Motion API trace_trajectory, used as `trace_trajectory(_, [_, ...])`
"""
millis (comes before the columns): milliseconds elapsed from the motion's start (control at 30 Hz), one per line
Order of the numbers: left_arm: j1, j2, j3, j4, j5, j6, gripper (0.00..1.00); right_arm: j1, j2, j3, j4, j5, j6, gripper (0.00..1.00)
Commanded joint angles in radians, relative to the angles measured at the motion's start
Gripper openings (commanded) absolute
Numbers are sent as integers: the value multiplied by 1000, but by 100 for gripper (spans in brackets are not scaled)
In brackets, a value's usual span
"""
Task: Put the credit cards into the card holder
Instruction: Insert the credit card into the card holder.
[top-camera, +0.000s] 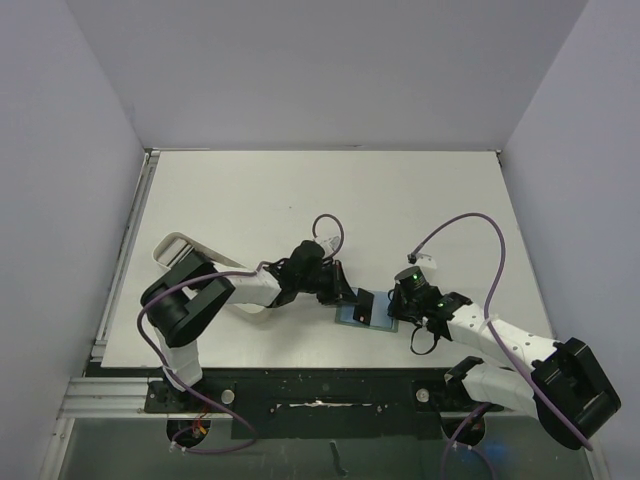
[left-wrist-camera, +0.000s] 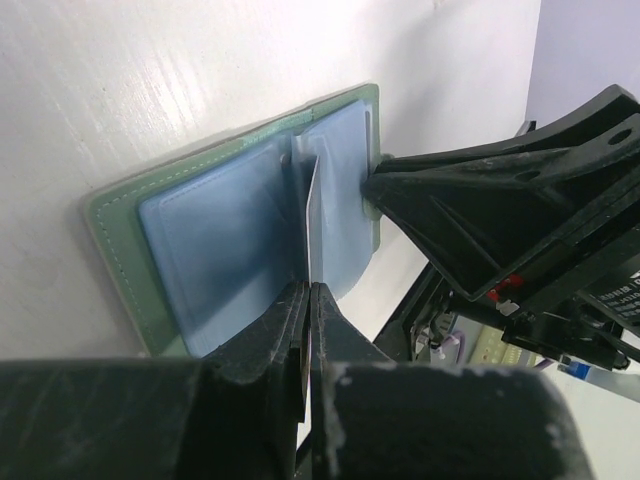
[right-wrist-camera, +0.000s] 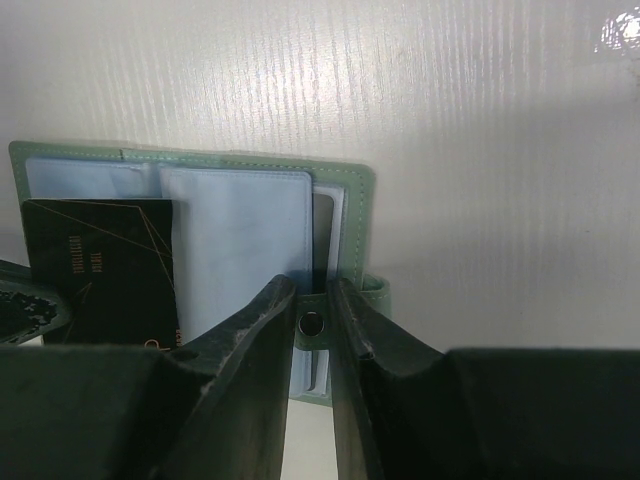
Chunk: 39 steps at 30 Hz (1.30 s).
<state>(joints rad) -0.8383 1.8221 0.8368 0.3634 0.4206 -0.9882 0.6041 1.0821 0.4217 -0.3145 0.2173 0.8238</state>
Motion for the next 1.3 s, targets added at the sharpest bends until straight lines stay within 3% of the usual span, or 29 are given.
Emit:
trace_trajectory(0, [-9, 15, 45, 57, 15, 1, 0, 10, -12, -18, 11, 6, 14, 21])
trace_trajectory(300, [-10, -2, 52, -39, -62, 16, 0, 10, -13, -18, 5, 14, 18, 21])
trace_trajectory(1267, [-56, 78, 44, 107, -134, -96, 0, 18, -92, -24, -13, -2, 67, 21])
